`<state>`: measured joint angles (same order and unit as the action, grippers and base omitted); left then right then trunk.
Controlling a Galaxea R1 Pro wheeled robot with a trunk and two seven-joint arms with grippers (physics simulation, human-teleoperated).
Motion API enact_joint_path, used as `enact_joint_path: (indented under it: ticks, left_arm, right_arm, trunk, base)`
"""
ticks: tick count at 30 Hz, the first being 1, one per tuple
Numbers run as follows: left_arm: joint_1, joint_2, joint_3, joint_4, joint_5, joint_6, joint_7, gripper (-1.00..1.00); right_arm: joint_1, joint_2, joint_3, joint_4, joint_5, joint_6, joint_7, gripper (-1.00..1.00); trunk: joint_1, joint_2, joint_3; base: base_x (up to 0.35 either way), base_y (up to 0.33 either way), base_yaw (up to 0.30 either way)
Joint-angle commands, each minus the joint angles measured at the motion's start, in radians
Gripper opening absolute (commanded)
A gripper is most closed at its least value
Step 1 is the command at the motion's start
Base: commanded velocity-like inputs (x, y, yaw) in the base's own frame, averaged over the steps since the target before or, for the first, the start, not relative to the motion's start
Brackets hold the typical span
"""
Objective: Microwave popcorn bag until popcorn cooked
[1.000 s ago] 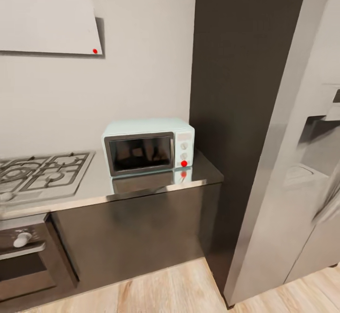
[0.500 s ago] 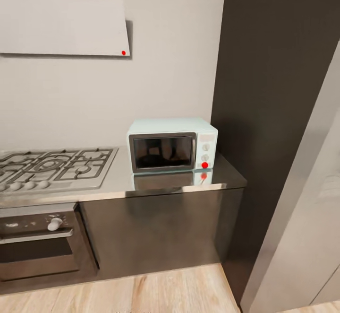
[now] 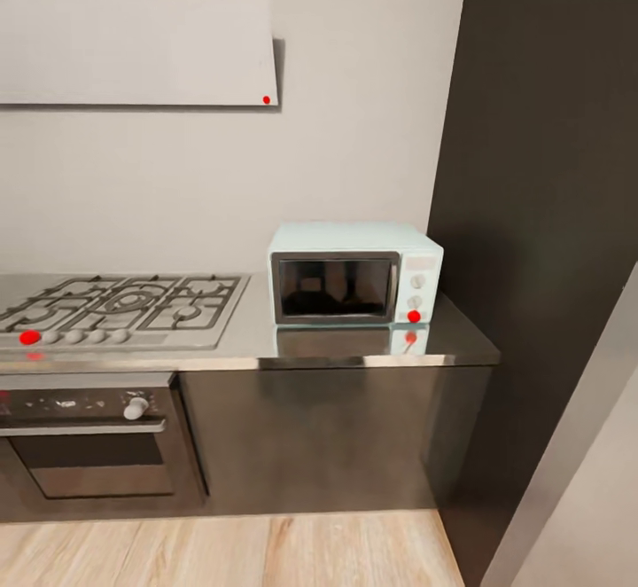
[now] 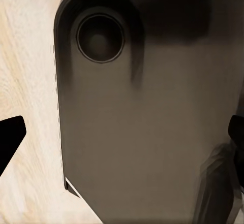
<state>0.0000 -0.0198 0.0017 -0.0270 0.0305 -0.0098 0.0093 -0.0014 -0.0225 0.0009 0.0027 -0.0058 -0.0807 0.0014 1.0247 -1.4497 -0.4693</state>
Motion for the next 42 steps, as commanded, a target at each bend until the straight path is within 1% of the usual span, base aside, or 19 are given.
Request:
enact_joint_path:
  ticks: [1, 6, 17, 30, 42]
  left_arm:
    - [0.000, 0.000, 0.000, -0.001, 0.004, -0.001, 0.001, 1.00]
    - [0.000, 0.000, 0.000, -0.001, 0.003, -0.001, 0.000, 1.00]
    - [0.000, 0.000, 0.000, -0.001, 0.003, -0.001, 0.001, 1.00]
    - [0.000, 0.000, 0.000, -0.001, 0.004, -0.002, 0.001, 1.00]
    - [0.000, 0.000, 0.001, -0.001, 0.005, -0.002, 0.001, 1.00]
  right_arm:
    - [0.000, 0.000, 0.000, 0.000, 0.000, -0.004, 0.000, 1.00]
    - [0.000, 0.000, 0.001, 0.000, 0.001, -0.004, 0.000, 1.00]
    - [0.000, -0.001, 0.001, 0.000, 0.001, -0.004, 0.000, 1.00]
    - [0.000, -0.001, 0.001, 0.000, 0.001, -0.004, 0.000, 1.00]
    - [0.000, -0.001, -0.002, 0.000, 0.002, -0.002, -0.001, 1.00]
  trunk:
    - [0.000, 0.000, -0.001]
    - [0.000, 0.000, -0.001]
    - [0.000, 0.000, -0.001]
    - [0.000, 0.000, -0.001]
    - [0.000, 0.000, -0.001]
  base:
    - [0.175, -0.144, 0.010]
    - [0.130, -0.106, 0.003]
    - [0.006, -0.022, 0.000]
    - [0.000, -0.224, 0.000]
    - [0.000, -0.013, 0.000]
